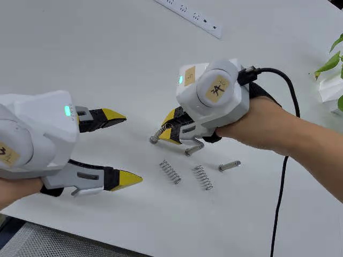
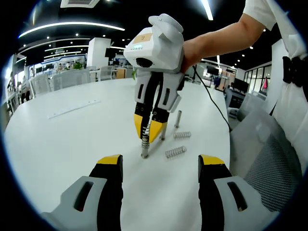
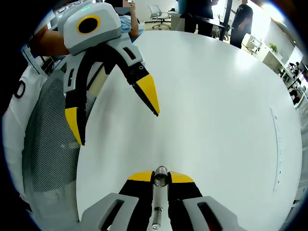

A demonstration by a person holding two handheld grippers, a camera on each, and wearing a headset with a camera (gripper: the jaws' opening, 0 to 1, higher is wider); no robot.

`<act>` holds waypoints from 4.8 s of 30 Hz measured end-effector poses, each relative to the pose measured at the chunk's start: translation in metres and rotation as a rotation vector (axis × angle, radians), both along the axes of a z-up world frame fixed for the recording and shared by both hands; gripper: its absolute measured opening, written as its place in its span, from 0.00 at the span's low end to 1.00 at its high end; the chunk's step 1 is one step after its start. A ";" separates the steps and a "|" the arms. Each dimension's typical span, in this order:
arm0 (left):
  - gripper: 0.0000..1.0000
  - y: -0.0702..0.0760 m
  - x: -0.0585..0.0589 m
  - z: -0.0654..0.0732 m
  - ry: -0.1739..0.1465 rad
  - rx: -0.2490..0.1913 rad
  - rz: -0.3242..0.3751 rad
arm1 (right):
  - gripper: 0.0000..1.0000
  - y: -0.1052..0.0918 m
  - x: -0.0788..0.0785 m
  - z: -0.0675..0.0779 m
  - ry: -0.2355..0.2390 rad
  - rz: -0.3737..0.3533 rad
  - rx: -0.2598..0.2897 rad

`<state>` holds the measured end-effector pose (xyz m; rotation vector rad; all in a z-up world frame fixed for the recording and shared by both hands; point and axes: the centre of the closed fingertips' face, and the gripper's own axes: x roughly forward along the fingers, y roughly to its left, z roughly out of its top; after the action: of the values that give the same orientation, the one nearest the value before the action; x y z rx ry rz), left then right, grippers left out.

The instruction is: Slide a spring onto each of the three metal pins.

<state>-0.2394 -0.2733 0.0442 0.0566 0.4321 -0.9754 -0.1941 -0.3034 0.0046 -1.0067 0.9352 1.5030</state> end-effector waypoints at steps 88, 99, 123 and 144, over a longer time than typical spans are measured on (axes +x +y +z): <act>0.61 -0.001 -0.004 -0.004 0.013 0.050 -0.025 | 0.33 0.003 0.000 0.002 -0.016 -0.103 0.123; 0.63 -0.001 -0.005 -0.003 0.008 0.089 -0.046 | 0.45 -0.003 -0.002 0.024 -0.011 -0.163 0.215; 0.63 0.004 -0.011 0.005 -0.017 0.195 -0.075 | 0.77 -0.060 -0.020 0.061 -0.019 -0.289 0.430; 0.58 -0.006 -0.017 0.004 -0.029 0.312 -0.162 | 0.92 -0.132 -0.037 0.067 -0.020 -0.398 0.568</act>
<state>-0.2565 -0.2796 0.0486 0.3925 0.5564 -1.0575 -0.2311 -0.4353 0.0717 -0.3940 0.5920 1.3025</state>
